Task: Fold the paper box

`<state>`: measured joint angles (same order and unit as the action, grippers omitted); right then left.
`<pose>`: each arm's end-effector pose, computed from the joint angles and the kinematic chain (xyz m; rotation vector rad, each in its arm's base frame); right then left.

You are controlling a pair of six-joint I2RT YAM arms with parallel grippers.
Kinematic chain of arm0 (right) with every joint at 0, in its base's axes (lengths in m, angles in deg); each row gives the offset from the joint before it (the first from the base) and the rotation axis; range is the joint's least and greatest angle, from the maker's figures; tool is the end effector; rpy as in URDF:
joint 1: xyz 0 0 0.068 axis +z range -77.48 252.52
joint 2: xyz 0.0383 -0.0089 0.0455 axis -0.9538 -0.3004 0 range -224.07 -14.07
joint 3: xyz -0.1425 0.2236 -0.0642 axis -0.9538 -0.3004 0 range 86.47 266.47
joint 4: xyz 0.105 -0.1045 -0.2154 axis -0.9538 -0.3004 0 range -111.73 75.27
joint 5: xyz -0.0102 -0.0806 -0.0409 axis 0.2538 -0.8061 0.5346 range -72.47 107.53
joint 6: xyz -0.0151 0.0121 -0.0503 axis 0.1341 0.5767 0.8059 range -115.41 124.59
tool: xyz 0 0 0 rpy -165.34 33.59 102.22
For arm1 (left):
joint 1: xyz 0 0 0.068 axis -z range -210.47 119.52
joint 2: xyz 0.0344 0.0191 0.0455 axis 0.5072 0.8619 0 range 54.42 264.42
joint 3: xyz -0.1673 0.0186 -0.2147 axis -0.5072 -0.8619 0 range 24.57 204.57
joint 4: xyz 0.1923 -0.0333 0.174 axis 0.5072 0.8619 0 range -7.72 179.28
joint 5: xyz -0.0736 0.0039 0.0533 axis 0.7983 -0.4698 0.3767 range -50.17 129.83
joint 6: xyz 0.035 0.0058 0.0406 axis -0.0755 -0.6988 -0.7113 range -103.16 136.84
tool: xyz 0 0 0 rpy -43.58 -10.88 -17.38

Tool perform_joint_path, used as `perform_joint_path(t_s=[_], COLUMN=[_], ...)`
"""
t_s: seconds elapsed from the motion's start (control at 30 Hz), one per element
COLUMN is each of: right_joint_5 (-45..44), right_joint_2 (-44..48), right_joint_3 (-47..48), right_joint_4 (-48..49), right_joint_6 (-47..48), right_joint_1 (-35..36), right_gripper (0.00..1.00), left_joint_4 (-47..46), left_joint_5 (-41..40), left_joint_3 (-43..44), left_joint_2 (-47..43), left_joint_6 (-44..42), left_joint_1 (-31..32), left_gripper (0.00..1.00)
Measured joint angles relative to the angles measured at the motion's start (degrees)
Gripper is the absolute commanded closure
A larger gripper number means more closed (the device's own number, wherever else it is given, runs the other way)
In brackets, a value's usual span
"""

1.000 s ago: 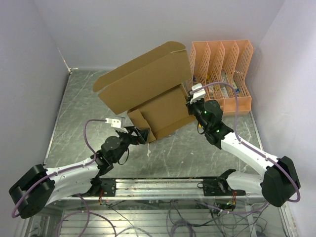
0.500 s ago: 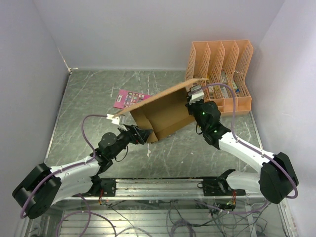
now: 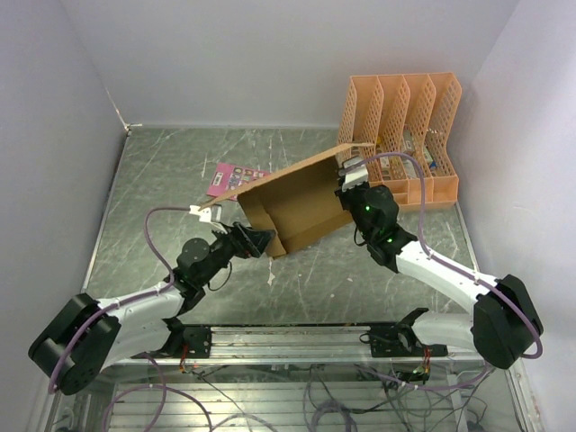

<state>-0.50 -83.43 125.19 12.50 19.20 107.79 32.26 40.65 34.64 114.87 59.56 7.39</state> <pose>0.2317 0.1502 0.2809 -0.4607 1.5611 0.0208 0.1590 -0.1244 0.1920 -0.0596 1.6889 -1.0955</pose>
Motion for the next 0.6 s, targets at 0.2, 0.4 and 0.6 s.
perform_joint_path(t_s=[0.2, 0.4, 0.6], right_joint_5=[0.0, 0.0, 0.0], right_joint_2=[-1.0, -1.3, -1.3], right_joint_3=[0.0, 0.0, 0.0], right_joint_4=[0.3, 0.3, 0.2], right_joint_6=[-0.3, -0.6, -0.7], right_joint_1=[0.0, 0.0, 0.0], right_gripper=[1.0, 1.0, 1.0], left_joint_4=[-2.5, -3.8, -6.2], left_joint_5=[3.5, 5.9, 8.2], left_joint_3=[-2.1, -3.8, -4.6], left_joint_2=[-1.6, -4.5, -3.8], left_joint_6=[1.3, 1.9, 3.0], left_joint_1=[-1.9, -3.2, -4.6], left_gripper=[0.06, 0.06, 0.06])
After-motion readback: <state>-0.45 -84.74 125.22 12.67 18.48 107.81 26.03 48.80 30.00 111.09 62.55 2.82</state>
